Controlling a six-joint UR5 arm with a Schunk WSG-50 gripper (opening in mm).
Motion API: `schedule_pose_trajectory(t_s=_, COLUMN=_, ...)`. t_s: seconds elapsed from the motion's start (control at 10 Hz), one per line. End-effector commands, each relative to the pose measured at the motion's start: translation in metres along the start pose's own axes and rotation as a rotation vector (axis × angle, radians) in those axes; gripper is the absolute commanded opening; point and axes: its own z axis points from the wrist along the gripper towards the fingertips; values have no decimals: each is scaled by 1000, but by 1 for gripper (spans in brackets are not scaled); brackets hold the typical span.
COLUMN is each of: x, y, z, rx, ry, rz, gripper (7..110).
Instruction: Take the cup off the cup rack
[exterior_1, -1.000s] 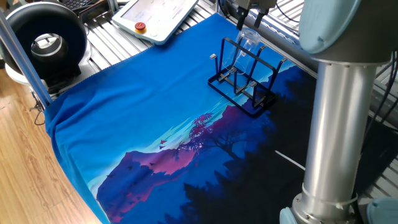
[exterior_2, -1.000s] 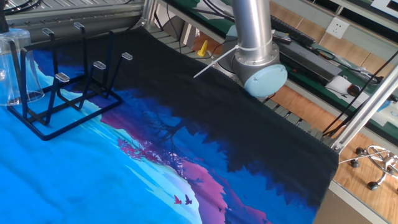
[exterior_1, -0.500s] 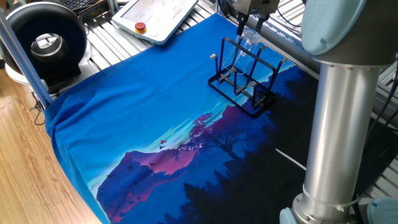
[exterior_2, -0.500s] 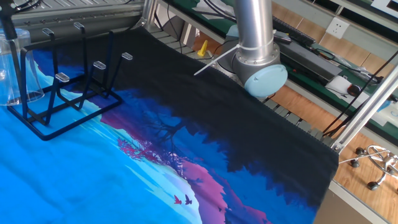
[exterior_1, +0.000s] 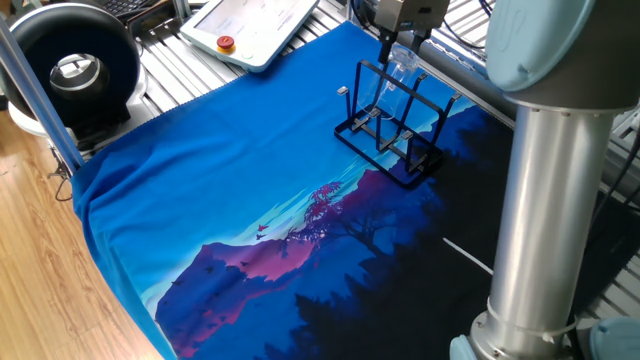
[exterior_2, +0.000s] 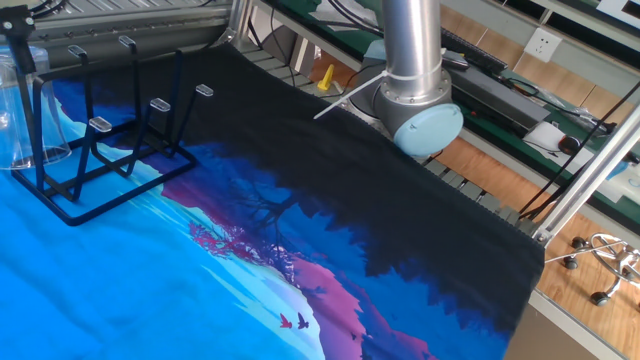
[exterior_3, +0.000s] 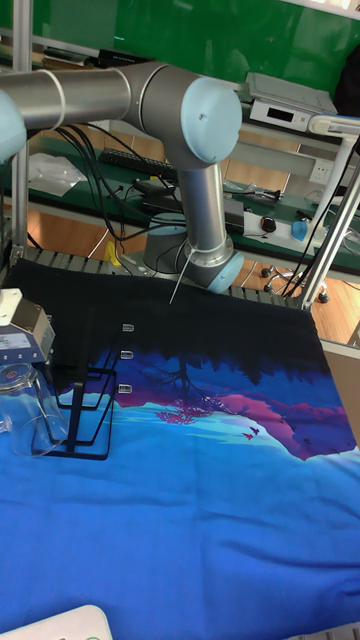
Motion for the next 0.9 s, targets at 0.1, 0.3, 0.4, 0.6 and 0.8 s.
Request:
schedule_pose_trajectory(t_s=0.1, x=5, y=-1, z=0, rx=0, ry=19, rz=14, gripper=88)
schedule_pose_trajectory(t_s=0.3, x=4, y=-3, z=-2, rx=3, ry=16, rz=17, gripper=88)
schedule_pose_trajectory(t_s=0.4, x=5, y=-5, z=-1, rx=11, ry=20, rz=28, gripper=66)
schedule_pose_trajectory(t_s=0.6, x=6, y=-5, z=0, rx=12, ry=27, rz=35, gripper=66)
schedule_pose_trajectory(t_s=0.8, x=8, y=-4, z=0, rx=11, ry=35, rz=49, gripper=66)
